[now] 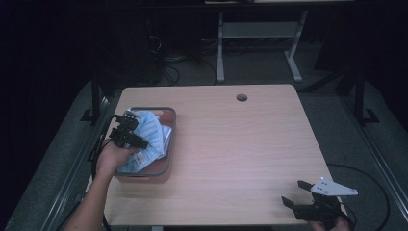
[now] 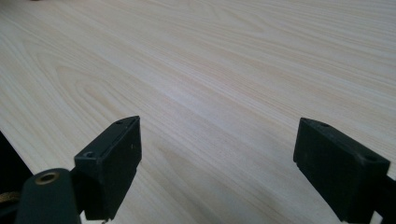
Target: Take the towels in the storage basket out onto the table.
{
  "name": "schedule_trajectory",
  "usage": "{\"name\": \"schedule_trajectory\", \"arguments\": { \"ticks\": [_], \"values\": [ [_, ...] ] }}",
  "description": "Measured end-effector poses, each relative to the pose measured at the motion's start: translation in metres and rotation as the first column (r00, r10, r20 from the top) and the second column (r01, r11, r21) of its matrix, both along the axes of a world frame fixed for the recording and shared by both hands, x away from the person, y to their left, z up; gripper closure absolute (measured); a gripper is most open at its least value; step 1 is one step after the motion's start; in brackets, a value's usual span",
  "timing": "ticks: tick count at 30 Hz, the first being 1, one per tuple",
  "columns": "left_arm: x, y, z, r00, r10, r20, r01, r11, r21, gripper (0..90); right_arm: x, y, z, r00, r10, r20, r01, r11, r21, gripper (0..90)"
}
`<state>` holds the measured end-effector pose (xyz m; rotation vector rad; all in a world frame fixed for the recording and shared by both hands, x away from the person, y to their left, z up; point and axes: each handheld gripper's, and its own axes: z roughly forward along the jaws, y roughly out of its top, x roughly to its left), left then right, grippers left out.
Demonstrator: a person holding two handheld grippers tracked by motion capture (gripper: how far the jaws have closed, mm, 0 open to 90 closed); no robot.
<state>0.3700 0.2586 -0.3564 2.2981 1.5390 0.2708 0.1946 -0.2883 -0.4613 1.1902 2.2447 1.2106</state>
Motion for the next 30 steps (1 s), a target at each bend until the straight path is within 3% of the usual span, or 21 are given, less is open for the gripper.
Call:
{"name": "schedule_trajectory", "arguments": {
  "ticks": [9, 14, 30],
  "values": [
    [0.000, 0.002, 0.012, 0.9998, 0.008, 0.020, -0.008, 0.9999, -0.013, 60.3, 0.000, -0.002, 0.001, 0.9999, -0.004, 0.011, 0.004, 1.000, 0.000, 14.7],
    [0.000, 0.005, 0.016, 0.9997, 0.022, 0.012, -0.021, 0.9984, -0.052, 59.9, 0.000, -0.002, 0.001, 0.9999, -0.006, 0.012, 0.006, 1.000, 0.002, 14.7],
    [0.004, 0.003, 0.037, 0.9987, 0.035, 0.037, -0.031, 0.9954, -0.091, 59.5, 0.001, -0.002, 0.002, 0.9999, -0.005, 0.014, 0.005, 1.000, 0.002, 14.6]
  ]
}}
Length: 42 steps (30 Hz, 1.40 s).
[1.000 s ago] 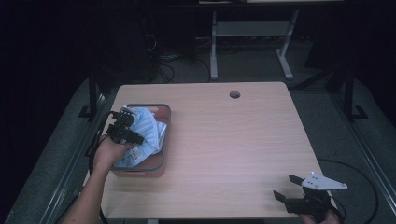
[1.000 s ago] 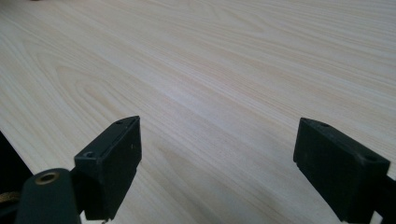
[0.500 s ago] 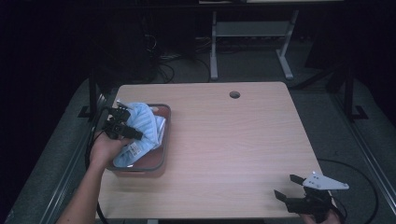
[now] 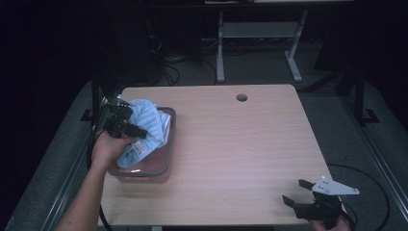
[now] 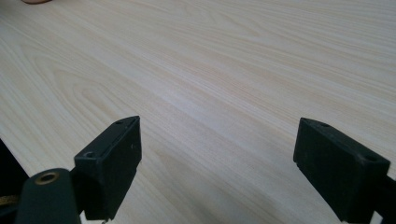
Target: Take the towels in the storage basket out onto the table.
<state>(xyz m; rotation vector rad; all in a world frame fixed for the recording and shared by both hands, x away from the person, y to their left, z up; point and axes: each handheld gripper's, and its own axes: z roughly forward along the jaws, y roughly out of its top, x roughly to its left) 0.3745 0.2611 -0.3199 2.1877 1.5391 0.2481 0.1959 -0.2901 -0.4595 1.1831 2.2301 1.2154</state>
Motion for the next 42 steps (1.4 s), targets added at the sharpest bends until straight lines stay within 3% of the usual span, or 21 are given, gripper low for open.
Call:
{"name": "schedule_trajectory", "arguments": {
  "ticks": [7, 14, 19, 21, 30, 42],
  "values": [
    [0.003, -0.010, 0.010, 0.9996, -0.025, 0.012, 0.025, 0.9997, -0.004, 59.5, 0.000, -0.001, 0.000, 1.0000, -0.004, -0.003, 0.005, 1.000, 0.004, 14.7],
    [0.006, -0.022, 0.019, 0.9988, -0.044, 0.023, 0.045, 0.9982, -0.039, 59.3, 0.001, -0.002, 0.000, 1.0000, -0.006, -0.002, 0.006, 1.000, 0.005, 14.7],
    [0.008, -0.031, 0.026, 0.9974, -0.063, 0.036, 0.064, 0.9975, -0.029, 59.0, 0.001, -0.001, 0.000, 1.0000, -0.003, 0.000, 0.003, 1.000, 0.005, 14.7],
    [0.010, -0.034, 0.026, 0.9972, -0.068, 0.032, 0.068, 0.9976, -0.013, 58.9, 0.001, -0.001, 0.000, 1.0000, -0.003, 0.000, 0.003, 1.000, 0.005, 14.6],
    [0.014, -0.045, 0.028, 0.9957, -0.085, 0.037, 0.086, 0.9955, -0.039, 58.9, 0.001, -0.001, 0.000, 1.0000, -0.003, -0.001, 0.003, 1.000, 0.012, 14.6],
    [0.020, -0.071, 0.030, 0.9909, -0.128, 0.040, 0.130, 0.9909, -0.035, 58.9, 0.001, -0.003, -0.001, 0.9999, -0.013, -0.006, 0.013, 1.000, 0.024, 14.6]
  ]
}}
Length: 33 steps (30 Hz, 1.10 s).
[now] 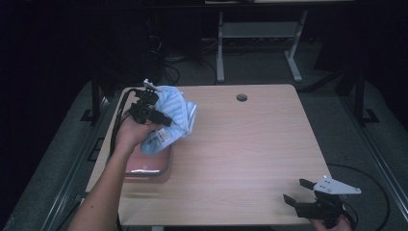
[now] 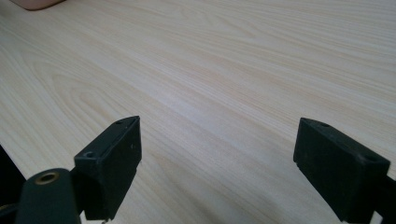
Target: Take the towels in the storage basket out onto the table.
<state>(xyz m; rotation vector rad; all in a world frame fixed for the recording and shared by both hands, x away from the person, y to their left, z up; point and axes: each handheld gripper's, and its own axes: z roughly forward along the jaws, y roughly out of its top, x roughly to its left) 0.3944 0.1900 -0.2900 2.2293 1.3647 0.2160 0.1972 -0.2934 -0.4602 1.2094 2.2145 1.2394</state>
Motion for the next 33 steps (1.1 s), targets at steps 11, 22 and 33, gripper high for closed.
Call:
{"name": "schedule_trajectory", "arguments": {
  "ticks": [11, 22, 33],
  "values": [
    [0.005, -0.020, 0.002, 0.9993, -0.037, 0.007, 0.037, 0.9992, -0.015, 58.9, 0.000, 0.000, 0.000, 1.0000, 0.000, 0.003, 0.000, 1.000, 0.000, 14.6],
    [0.007, -0.038, 0.003, 0.9974, -0.071, 0.015, 0.071, 0.9972, -0.022, 58.9, -0.001, 0.000, 0.000, 1.0000, -0.004, 0.000, 0.004, 1.000, 0.000, 14.6],
    [0.010, -0.061, -0.001, 0.9935, -0.114, 0.009, 0.114, 0.9934, -0.017, 58.9, -0.001, -0.001, 0.000, 1.0000, -0.004, -0.001, 0.004, 1.000, -0.001, 14.6]
  ]
}}
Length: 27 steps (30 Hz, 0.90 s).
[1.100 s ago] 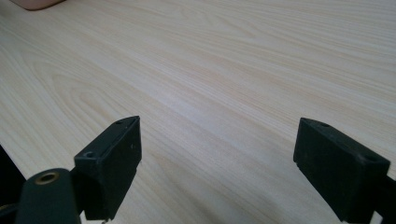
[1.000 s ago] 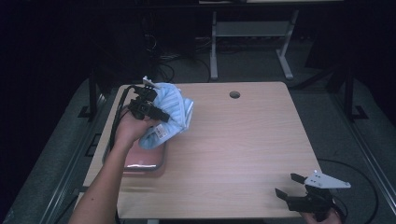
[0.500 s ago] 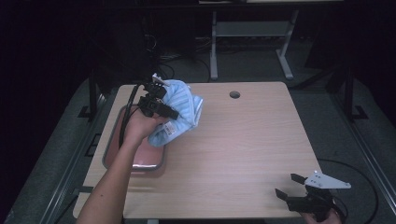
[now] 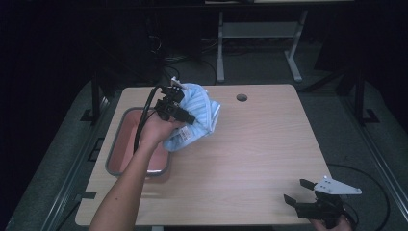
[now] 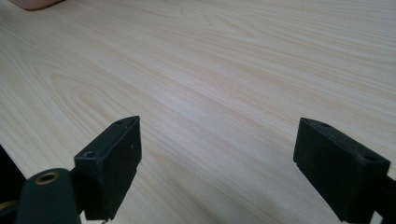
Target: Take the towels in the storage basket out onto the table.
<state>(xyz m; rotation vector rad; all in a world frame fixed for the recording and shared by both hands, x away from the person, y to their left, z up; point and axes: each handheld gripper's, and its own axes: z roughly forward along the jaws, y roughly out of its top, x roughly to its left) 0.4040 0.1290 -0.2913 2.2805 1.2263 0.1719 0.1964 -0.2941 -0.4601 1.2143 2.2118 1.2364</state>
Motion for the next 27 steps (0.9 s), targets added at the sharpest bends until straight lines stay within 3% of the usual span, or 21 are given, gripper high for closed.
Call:
{"name": "schedule_trajectory", "arguments": {
  "ticks": [27],
  "values": [
    [0.007, -0.057, -0.013, 0.9954, -0.094, -0.019, 0.094, 0.9956, -0.002, 58.8, 0.000, 0.000, 0.001, 1.0000, 0.006, 0.002, -0.006, 1.000, 0.003, 14.6]
  ]
}}
